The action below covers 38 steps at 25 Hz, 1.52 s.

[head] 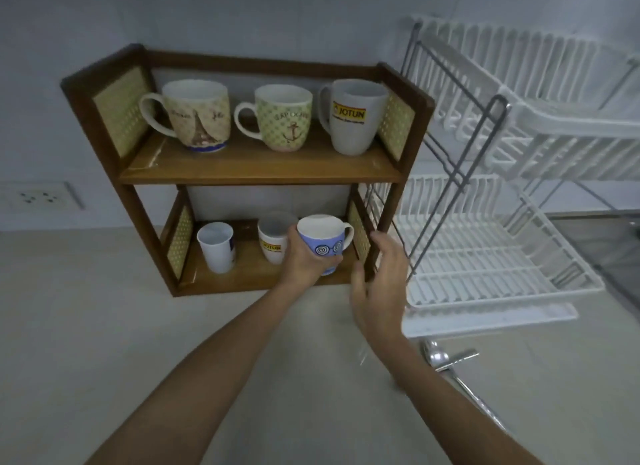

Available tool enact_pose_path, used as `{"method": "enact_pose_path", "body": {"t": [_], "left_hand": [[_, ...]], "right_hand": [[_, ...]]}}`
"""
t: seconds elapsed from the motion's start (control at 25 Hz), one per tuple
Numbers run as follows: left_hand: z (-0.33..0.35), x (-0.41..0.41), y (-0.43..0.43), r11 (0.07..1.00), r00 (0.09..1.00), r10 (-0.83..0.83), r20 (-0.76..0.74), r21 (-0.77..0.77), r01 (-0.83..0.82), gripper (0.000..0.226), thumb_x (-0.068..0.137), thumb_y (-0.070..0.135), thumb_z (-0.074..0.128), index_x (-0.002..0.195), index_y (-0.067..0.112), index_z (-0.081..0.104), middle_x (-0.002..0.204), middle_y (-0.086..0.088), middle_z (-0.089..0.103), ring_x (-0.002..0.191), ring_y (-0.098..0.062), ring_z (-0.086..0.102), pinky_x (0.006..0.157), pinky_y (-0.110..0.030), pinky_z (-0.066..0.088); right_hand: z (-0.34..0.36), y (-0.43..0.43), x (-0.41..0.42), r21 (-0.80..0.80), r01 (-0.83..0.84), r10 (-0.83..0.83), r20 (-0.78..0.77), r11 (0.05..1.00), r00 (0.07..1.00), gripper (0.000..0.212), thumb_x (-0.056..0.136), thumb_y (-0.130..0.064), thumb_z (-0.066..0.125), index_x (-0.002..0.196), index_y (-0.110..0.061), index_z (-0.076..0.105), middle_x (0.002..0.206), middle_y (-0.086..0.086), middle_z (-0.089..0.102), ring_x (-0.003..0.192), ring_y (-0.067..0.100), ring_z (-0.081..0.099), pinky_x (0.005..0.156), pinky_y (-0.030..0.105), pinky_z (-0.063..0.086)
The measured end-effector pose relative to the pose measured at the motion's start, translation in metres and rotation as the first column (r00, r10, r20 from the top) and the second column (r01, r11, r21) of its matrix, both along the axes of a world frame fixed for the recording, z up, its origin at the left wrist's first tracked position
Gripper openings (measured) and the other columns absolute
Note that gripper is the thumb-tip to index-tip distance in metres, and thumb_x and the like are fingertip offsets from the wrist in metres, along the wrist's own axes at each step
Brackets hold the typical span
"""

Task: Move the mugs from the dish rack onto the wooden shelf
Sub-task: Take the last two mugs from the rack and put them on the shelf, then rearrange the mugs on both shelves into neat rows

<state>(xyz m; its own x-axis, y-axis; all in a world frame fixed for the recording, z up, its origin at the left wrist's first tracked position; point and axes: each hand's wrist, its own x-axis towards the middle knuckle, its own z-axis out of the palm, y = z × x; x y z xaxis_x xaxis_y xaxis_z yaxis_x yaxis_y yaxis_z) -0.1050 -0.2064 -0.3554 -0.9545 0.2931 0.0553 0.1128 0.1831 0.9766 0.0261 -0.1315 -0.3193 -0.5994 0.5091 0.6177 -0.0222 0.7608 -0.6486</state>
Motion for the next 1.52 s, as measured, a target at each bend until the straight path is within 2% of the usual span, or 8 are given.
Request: {"method": "enact_pose_path", "body": {"t": [0.16,0.32,0.84,1.04,1.12,1.24,1.36,1.52], "left_hand": [[-0.004,-0.005,0.021,0.996,0.999,-0.002,-0.05,-0.091,-0.003,0.095,0.049,0.015,0.091,0.126,0.014,0.035,0.123,-0.006,0.052,0.113,-0.019,0.051,0.09,-0.031,0.049],[-0.014,-0.002,0.043,0.992,0.996,0.072,-0.047,-0.098,-0.077,0.096,0.049,0.019,0.092,0.126,0.013,0.036,0.127,-0.007,0.054,0.116,-0.021,0.051,0.089,-0.024,0.044],[-0.042,-0.017,0.052,0.994,0.998,0.049,-0.03,-0.097,-0.052,0.096,0.057,0.011,0.089,0.134,0.002,0.032,0.135,-0.016,0.048,0.125,-0.027,0.046,0.097,-0.025,0.039],[-0.023,0.003,0.02,0.972,0.996,-0.084,0.041,-0.218,0.091,0.054,0.08,0.008,0.071,0.127,0.002,0.046,0.128,-0.017,0.059,0.116,-0.03,0.058,0.095,-0.038,0.048],[0.007,0.008,-0.012,0.929,0.968,-0.242,0.06,-0.273,0.249,0.041,0.086,0.007,0.064,0.125,0.005,0.051,0.124,-0.014,0.063,0.11,-0.023,0.062,0.09,-0.028,0.051],[0.078,0.004,-0.069,0.847,0.901,-0.434,-0.021,-0.349,0.4,0.021,0.089,0.011,0.062,0.11,0.013,0.065,0.107,-0.008,0.071,0.097,-0.014,0.067,0.078,-0.012,0.051],[0.166,-0.006,-0.115,0.859,0.876,-0.463,-0.138,-0.315,0.404,0.01,0.089,0.018,0.062,0.094,0.024,0.068,0.095,-0.002,0.075,0.09,-0.012,0.069,0.075,-0.023,0.056],[0.259,-0.053,-0.137,0.911,0.804,-0.216,-0.554,-0.412,-0.039,0.021,0.089,0.025,0.061,0.11,0.025,0.063,0.111,0.004,0.069,0.103,-0.011,0.063,0.089,-0.032,0.052]], "right_hand": [[-0.103,-0.01,0.041,0.059,-0.112,0.04,0.691,0.992,0.722,0.06,0.093,-0.029,0.046,0.146,-0.006,0.028,0.155,0.013,0.025,0.144,0.025,0.019,0.117,0.035,0.013],[-0.126,-0.007,0.035,0.171,-0.233,0.008,0.79,0.957,0.613,0.072,0.094,-0.047,0.032,0.152,-0.01,0.01,0.161,0.007,0.005,0.148,0.02,-0.001,0.117,0.04,-0.006],[-0.136,-0.003,0.032,0.204,-0.229,-0.014,0.776,0.952,0.63,0.078,0.089,-0.054,0.025,0.152,-0.012,0.01,0.161,0.005,0.008,0.148,0.019,0.0,0.116,0.038,-0.008],[-0.134,-0.004,0.032,0.169,-0.218,0.002,0.787,0.961,0.617,0.074,0.091,-0.049,0.034,0.152,-0.012,0.013,0.161,0.004,0.012,0.148,0.02,0.005,0.117,0.038,-0.002],[-0.12,-0.003,0.028,0.133,-0.203,0.036,0.747,0.97,0.664,0.067,0.092,-0.04,0.044,0.148,-0.01,0.027,0.156,0.01,0.028,0.144,0.024,0.022,0.116,0.036,0.013],[-0.07,-0.005,0.006,0.06,-0.186,0.125,0.536,0.981,0.835,0.044,0.086,-0.018,0.062,0.127,-0.007,0.054,0.123,0.014,0.059,0.114,0.033,0.053,0.091,0.036,0.043],[0.021,-0.01,-0.032,0.126,-0.323,0.286,0.247,0.938,0.926,0.025,0.084,-0.01,0.061,0.109,-0.012,0.062,0.099,0.006,0.064,0.094,0.021,0.057,0.073,0.028,0.043],[0.159,-0.008,-0.103,0.372,-0.385,0.371,0.112,0.844,0.922,0.024,0.086,-0.019,0.056,0.109,-0.015,0.063,0.104,0.004,0.065,0.098,0.017,0.054,0.077,0.03,0.044]]}}
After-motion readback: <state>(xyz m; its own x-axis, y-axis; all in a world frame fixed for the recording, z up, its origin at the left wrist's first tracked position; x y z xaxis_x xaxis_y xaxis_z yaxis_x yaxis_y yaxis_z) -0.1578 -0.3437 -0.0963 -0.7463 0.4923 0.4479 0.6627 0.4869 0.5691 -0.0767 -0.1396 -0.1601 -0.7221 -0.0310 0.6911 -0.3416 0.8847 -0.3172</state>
